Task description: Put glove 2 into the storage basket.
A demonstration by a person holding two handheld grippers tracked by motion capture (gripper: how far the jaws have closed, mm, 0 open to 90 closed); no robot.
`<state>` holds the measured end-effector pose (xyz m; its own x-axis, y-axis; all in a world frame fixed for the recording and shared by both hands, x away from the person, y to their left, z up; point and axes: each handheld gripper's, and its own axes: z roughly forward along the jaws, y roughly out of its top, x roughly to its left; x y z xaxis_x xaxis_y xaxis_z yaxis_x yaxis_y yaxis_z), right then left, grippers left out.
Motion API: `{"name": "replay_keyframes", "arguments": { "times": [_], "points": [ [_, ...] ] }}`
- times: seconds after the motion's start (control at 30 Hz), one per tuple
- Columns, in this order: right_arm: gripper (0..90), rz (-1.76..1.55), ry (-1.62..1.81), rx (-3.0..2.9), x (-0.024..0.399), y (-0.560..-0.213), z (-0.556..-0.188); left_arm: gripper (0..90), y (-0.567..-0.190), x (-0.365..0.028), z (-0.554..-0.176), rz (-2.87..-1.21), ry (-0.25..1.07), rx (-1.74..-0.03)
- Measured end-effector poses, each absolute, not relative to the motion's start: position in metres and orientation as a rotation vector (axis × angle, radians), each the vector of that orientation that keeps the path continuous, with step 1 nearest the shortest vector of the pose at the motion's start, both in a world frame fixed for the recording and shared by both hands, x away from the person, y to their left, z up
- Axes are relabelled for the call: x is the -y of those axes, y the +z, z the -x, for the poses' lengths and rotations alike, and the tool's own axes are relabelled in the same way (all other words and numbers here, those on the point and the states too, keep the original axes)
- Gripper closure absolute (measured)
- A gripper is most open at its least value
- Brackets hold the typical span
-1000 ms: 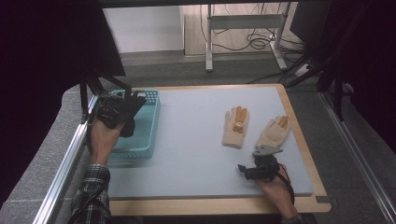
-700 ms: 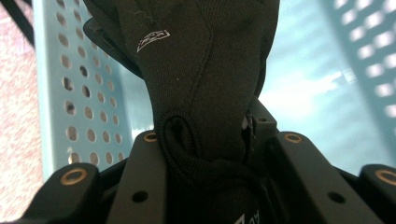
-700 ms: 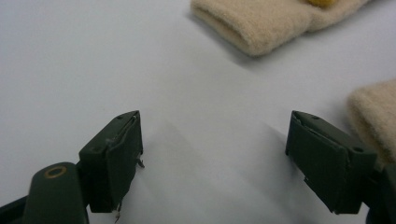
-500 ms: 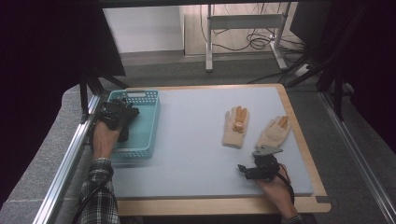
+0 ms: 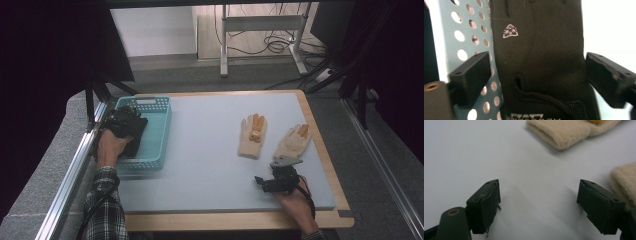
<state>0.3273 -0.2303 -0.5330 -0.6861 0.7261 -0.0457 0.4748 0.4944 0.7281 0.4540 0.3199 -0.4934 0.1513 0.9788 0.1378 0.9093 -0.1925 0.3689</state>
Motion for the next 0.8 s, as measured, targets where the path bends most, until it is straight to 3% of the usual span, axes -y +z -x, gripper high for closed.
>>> {"name": "replay_keyframes", "arguments": {
  "times": [0.33, 0.8],
  "points": [
    [18.2, -1.004, 1.009, -2.396, 0.23, -0.533, -0.327, 2.7, -0.474, -0.332, -0.428, -2.002, 0.41, -1.692],
    [18.1, -1.005, 1.009, -2.396, 0.23, -0.533, -0.327, 0.0, -0.451, -0.284, -0.402, -2.028, 0.453, -1.412]
  ]
}}
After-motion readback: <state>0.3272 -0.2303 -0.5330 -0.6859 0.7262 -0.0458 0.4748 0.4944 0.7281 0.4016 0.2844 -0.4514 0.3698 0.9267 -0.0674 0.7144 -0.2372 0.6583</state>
